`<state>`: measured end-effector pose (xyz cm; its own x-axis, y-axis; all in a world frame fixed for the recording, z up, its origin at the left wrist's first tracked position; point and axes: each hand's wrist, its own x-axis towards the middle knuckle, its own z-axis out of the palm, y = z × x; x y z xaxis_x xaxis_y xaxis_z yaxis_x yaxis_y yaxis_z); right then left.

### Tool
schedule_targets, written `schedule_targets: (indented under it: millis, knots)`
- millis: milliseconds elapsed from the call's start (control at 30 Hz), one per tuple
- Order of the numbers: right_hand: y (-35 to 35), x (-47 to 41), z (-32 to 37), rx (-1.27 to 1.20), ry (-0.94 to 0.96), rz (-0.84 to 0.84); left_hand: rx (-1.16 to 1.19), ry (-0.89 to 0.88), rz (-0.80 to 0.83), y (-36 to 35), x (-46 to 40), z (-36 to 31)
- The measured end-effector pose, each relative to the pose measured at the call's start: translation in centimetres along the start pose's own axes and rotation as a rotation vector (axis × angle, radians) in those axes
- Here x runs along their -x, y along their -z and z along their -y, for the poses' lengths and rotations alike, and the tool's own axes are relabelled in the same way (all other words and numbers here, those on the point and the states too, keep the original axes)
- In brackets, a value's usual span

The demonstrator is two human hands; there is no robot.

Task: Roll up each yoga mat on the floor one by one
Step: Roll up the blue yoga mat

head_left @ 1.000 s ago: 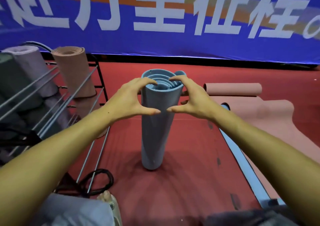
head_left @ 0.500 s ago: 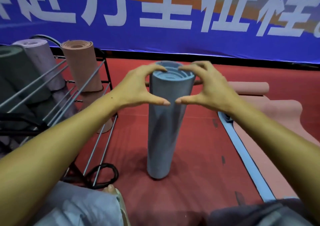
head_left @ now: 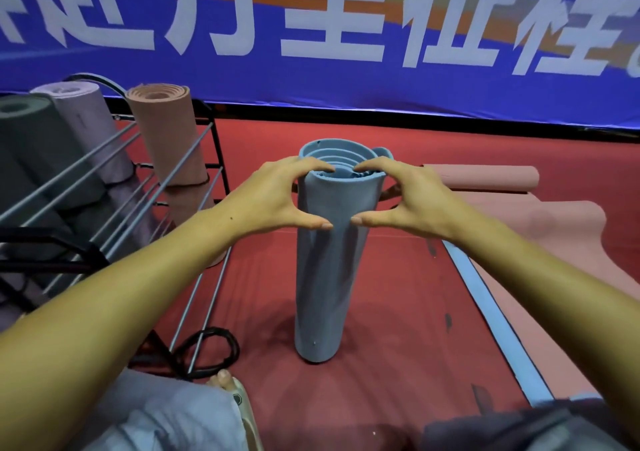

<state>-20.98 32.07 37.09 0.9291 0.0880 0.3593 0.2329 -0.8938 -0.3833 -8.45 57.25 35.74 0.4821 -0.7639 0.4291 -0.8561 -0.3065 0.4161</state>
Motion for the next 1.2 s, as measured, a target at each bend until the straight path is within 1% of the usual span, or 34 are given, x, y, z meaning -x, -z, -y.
schedule_targets:
  millis: [100,167,200,267,333,433,567,667,767,833,933,1067,1133,1200]
  knots:
    - [1.2,0.0,0.7,-0.039,0.016,-0.055,0.0,-0.038,-0.054,1.1,-0.3,-1.1]
    - [2.5,-0.3,0.3,-0.021,0.048,-0.103,0.11,-0.051,-0.136,2.0,-0.7,-1.5]
    - [2.9,-0.5,0.0,0.005,0.033,-0.096,0.158,-0.04,-0.138,2.2,-0.9,-1.5]
    - [2.4,-0.3,-0.5,0.06,-0.022,-0.016,0.163,-0.014,-0.066,1.7,-0.7,-1.3]
    - [1.2,0.1,-1.2,0.033,-0.014,0.039,0.154,0.022,0.018,0.7,-0.1,-1.1]
    - [0.5,0.1,-1.4,-0.038,0.012,0.055,0.17,0.048,0.006,0.1,0.2,-0.7]
    - [-0.5,0.3,-1.8,-0.018,0.01,0.084,0.105,0.028,0.016,0.0,0.9,0.1]
    - [-1.3,0.3,-2.4,0.038,-0.001,0.114,0.066,0.032,0.07,-0.6,1.5,0.6]
    - [-1.9,0.4,-1.8,0.018,0.006,0.144,0.059,0.046,0.108,-1.2,2.0,0.2]
    - [-1.7,-0.1,-1.6,0.017,0.003,0.159,0.024,0.057,0.099,-0.7,1.7,0.0]
    - [-0.9,-1.0,-2.0,0.058,0.04,0.158,-0.099,0.045,0.066,-0.3,0.8,0.2]
    - [-1.6,-0.6,-1.9,0.033,-0.012,0.15,-0.049,0.086,-0.002,-2.5,0.8,1.3]
    - [-1.8,-0.6,-2.1,0.025,-0.027,0.151,-0.05,0.068,0.0,-3.0,0.5,2.1]
    - [-2.1,-0.5,-1.7,0.006,-0.021,0.124,0.01,0.058,0.008,-2.7,0.4,2.5]
